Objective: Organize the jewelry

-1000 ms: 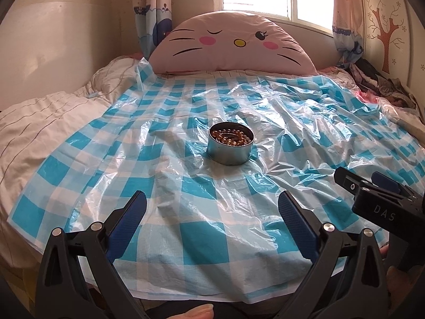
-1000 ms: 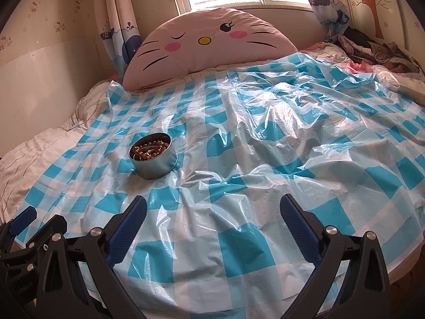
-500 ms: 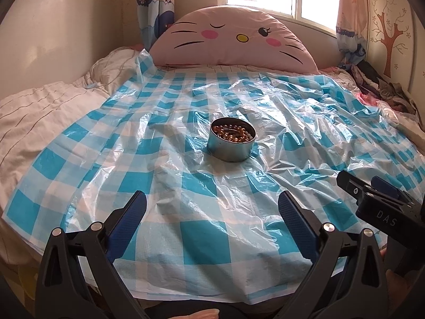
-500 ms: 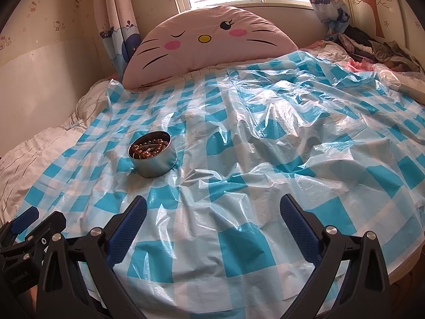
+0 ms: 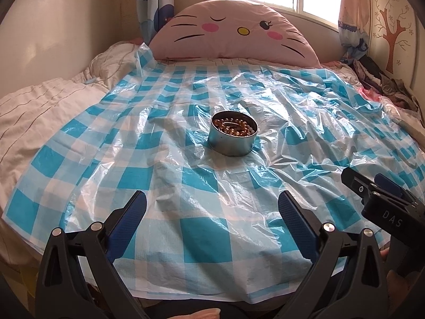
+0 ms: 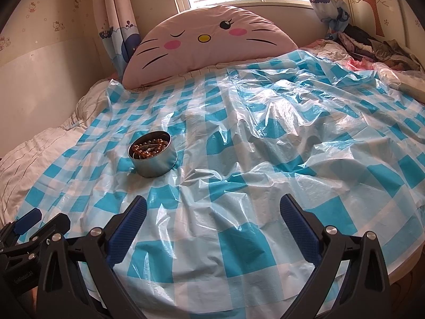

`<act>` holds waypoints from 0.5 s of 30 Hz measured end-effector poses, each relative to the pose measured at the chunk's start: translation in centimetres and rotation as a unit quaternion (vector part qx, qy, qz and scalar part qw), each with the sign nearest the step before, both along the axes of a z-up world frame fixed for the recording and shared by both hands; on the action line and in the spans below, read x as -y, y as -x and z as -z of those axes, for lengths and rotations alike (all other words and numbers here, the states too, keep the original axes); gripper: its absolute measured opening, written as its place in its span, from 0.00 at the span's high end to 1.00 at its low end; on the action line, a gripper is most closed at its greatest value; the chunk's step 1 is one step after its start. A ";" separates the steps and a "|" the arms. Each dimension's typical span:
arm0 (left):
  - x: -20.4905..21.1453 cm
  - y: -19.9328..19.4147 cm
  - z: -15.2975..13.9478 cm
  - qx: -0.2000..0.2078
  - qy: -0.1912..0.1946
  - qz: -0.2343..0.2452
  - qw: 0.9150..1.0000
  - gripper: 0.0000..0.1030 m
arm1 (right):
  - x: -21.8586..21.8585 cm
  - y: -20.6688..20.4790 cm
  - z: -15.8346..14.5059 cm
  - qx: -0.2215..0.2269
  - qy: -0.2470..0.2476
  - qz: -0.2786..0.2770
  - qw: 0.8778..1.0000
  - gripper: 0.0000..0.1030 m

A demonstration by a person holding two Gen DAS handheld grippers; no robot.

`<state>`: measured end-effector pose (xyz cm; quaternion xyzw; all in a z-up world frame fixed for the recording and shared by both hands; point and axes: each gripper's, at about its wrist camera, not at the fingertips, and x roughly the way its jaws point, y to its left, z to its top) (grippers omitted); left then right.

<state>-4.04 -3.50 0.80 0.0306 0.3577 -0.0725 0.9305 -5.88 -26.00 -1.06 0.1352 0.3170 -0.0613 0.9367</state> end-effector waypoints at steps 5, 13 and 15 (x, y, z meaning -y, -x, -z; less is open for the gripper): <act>0.6 -0.7 0.2 0.002 -0.064 -0.006 0.998 0.07 | 0.1 0.0 0.0 0.000 -0.001 0.000 1.000 0.07; 1.0 0.2 -0.2 0.021 -0.056 0.026 0.998 0.07 | -0.1 0.0 0.1 0.000 -0.002 0.000 1.000 0.07; 0.8 -0.2 0.1 0.005 -0.046 0.021 0.999 0.07 | -0.1 0.0 0.1 0.000 -0.002 0.000 1.000 0.07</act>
